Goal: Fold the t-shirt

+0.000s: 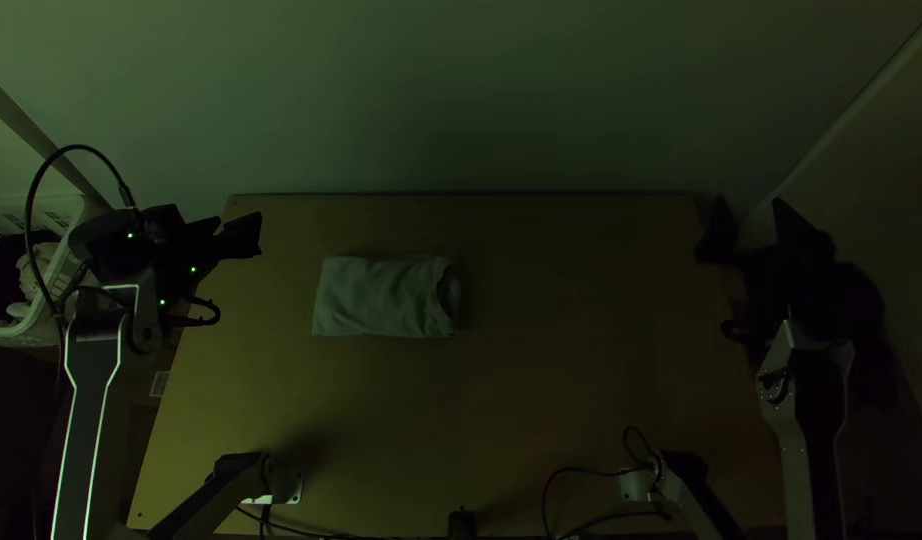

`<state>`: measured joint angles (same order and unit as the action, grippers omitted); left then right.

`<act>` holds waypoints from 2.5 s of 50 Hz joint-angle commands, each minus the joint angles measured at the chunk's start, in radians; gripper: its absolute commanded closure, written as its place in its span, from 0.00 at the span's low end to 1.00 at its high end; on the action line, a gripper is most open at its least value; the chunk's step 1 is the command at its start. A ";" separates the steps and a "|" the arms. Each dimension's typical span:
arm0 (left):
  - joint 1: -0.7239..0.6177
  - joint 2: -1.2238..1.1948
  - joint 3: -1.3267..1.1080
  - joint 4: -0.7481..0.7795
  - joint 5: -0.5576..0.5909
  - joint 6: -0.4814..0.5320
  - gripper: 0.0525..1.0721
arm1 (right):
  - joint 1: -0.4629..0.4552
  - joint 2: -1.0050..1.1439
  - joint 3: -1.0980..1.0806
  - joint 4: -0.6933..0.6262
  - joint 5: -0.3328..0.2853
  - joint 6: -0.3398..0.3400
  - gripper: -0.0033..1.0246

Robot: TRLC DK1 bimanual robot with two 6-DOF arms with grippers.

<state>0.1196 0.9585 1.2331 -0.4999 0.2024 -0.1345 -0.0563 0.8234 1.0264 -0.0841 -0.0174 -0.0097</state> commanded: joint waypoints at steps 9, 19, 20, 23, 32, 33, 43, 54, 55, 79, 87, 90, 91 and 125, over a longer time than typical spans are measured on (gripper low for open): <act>0.100 -0.345 -0.362 0.311 0.008 -0.042 0.04 | -0.002 -0.148 -0.141 0.099 0.017 -0.016 0.04; 0.115 -0.563 -0.574 0.448 -0.014 -0.054 0.04 | -0.011 -0.296 -0.304 0.222 0.019 -0.022 0.04; 0.115 -0.583 -0.595 0.463 -0.015 -0.054 0.04 | -0.013 -0.320 -0.330 0.251 0.019 -0.024 0.04; 0.121 -0.642 -0.658 0.521 -0.043 -0.057 0.05 | -0.017 -0.389 -0.407 0.323 0.019 -0.032 0.04; 0.127 -0.787 -0.825 0.661 -0.093 -0.056 0.06 | -0.014 -0.530 -0.537 0.357 0.017 -0.052 0.04; 0.130 -0.804 -0.845 0.676 -0.093 -0.050 0.06 | -0.014 -0.546 -0.549 0.359 0.017 -0.053 0.04; 0.167 -0.909 -0.985 0.741 -0.093 -0.017 0.06 | -0.011 -0.642 -0.655 0.374 0.017 -0.055 0.04; 0.172 -0.962 -1.123 0.837 -0.093 0.096 0.05 | -0.007 -0.776 -0.773 0.409 0.017 -0.036 0.04; 0.173 -0.962 -1.132 0.853 -0.093 0.108 0.05 | -0.005 -0.788 -0.784 0.409 0.017 -0.036 0.04; 0.164 -0.962 -1.236 0.722 -0.092 0.127 0.05 | 0.007 -0.830 -1.025 0.471 0.017 0.094 0.04; 0.170 -0.949 -1.232 0.506 -0.110 0.148 0.05 | -0.017 -0.830 -1.025 0.310 0.019 0.151 0.04; 0.173 -0.960 -1.232 0.511 -0.110 0.148 0.05 | -0.020 -0.830 -1.025 0.218 0.019 0.080 0.04; 0.172 -0.960 -1.232 0.509 -0.110 0.147 0.05 | -0.022 -0.830 -1.025 0.181 0.019 0.036 0.04; 0.172 -0.958 -1.232 0.509 -0.110 0.147 0.05 | -0.016 -0.826 -1.017 0.070 0.022 -0.312 0.04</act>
<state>0.2874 0.0055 0.0467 0.0322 0.0925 0.0010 -0.0723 0.0006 0.0200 0.0082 -0.0036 -0.3008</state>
